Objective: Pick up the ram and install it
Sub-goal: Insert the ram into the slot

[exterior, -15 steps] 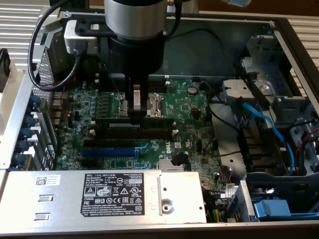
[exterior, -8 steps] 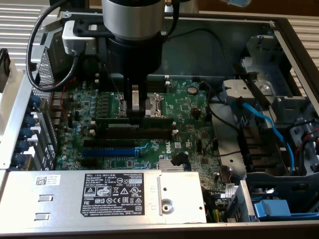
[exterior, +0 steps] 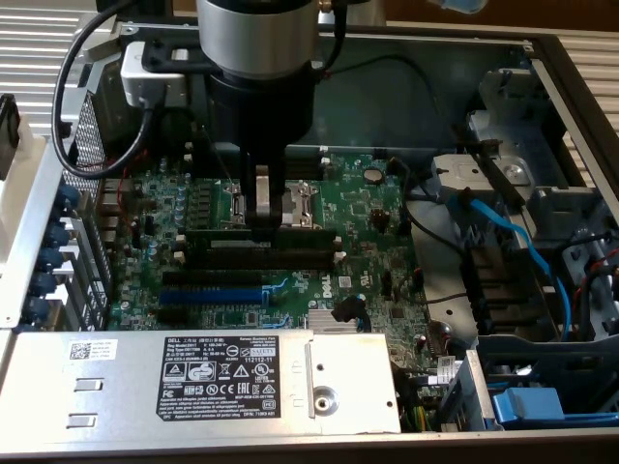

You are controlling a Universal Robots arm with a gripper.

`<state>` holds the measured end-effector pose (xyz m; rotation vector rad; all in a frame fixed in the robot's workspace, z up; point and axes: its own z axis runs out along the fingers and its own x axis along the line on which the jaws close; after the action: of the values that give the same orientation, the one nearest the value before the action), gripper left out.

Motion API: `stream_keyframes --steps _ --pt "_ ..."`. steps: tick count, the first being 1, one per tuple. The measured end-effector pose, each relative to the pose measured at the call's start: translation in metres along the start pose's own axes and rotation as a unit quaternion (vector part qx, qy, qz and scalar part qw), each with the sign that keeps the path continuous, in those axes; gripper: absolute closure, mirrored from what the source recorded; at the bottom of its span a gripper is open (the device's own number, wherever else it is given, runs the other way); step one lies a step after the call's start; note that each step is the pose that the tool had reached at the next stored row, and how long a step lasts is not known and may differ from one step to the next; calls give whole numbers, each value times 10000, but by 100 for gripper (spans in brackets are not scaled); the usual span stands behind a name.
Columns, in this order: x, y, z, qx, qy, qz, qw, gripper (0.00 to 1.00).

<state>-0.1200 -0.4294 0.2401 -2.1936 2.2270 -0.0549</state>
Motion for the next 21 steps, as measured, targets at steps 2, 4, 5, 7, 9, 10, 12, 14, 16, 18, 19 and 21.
stream_keyframes --steps 2,4,5,7,9,10,12,14,16,18,19,21 --pt "0 9 5 9 0 0 10000 88" --pt "-1 18 6 13 0 0 10000 88" --pt "-1 18 6 15 0 -1 10000 88" --pt "0 19 8 18 0 0 10000 88" --pt "0 19 10 18 0 0 10000 88" --pt "0 19 11 18 0 2 10000 88" --pt "0 19 13 18 1 8 10000 88" --pt "0 19 15 18 0 16 10000 88" --pt "-1 19 16 18 1 22 10000 88" --pt "-1 19 19 18 1 24 10000 88" --pt "-1 19 20 18 1 24 10000 88" --pt "-1 19 24 18 0 24 10000 88"
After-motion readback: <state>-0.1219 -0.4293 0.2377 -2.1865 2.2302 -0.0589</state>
